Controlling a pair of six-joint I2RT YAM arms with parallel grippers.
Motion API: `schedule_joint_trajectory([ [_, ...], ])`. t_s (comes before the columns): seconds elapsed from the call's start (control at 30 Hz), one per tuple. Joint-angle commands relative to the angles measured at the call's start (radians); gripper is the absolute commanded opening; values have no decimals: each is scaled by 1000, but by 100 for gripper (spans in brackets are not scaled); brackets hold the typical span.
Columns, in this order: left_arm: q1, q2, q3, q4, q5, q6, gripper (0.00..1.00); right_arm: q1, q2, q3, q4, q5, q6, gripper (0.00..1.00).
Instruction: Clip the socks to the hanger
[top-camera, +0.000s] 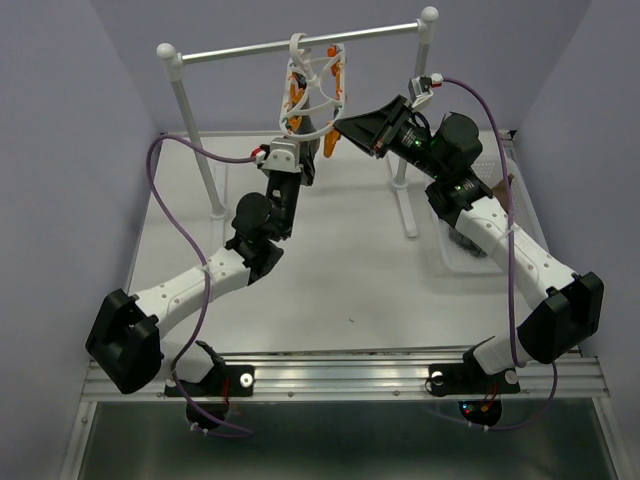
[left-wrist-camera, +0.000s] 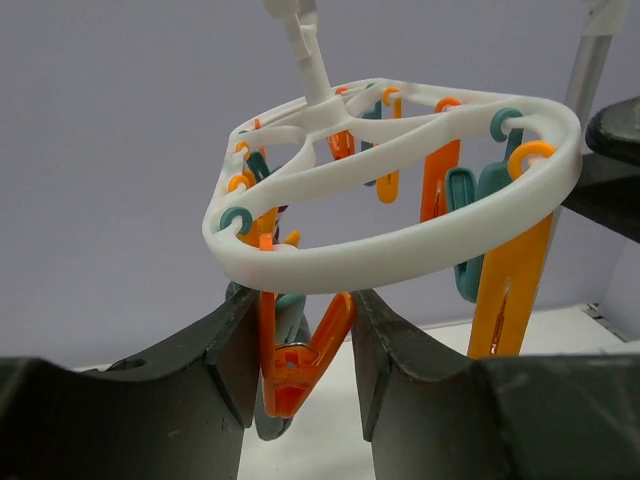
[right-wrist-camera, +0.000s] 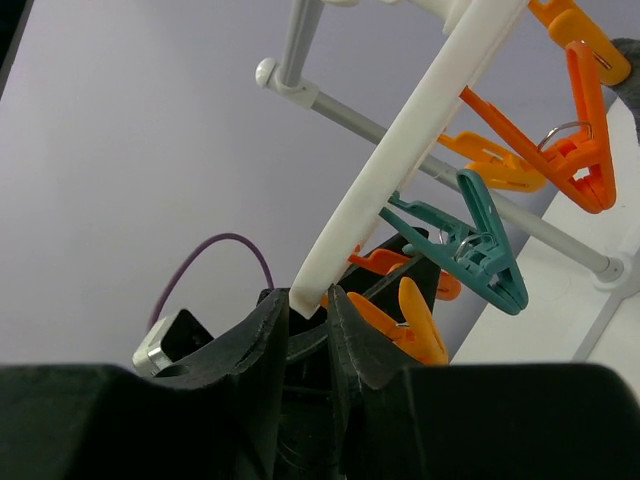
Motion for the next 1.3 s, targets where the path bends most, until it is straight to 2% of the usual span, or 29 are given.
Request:
schedule_joint_trajectory([
  [0.0,-1,-66,79,-66,-61,-118,0,11,-20,18,33,-20,-24,28],
  [0.23,1,-115,128,-271,-139,-282,0,11,-25,29,24,-2,-38,28],
  [0.3,1,-140,156,-371,-132,-349,0,11,-26,33,16,1,-44,27],
  [0.53,13,-197,166,-500,-81,-451,0,11,-34,29,15,4,-47,27],
  [1.07,33,-154,272,-732,-2,-592,0,11,-35,21,16,-16,-52,27],
  [1.27,35,-185,251,-721,34,-633,0,11,-41,10,21,-14,-52,27],
])
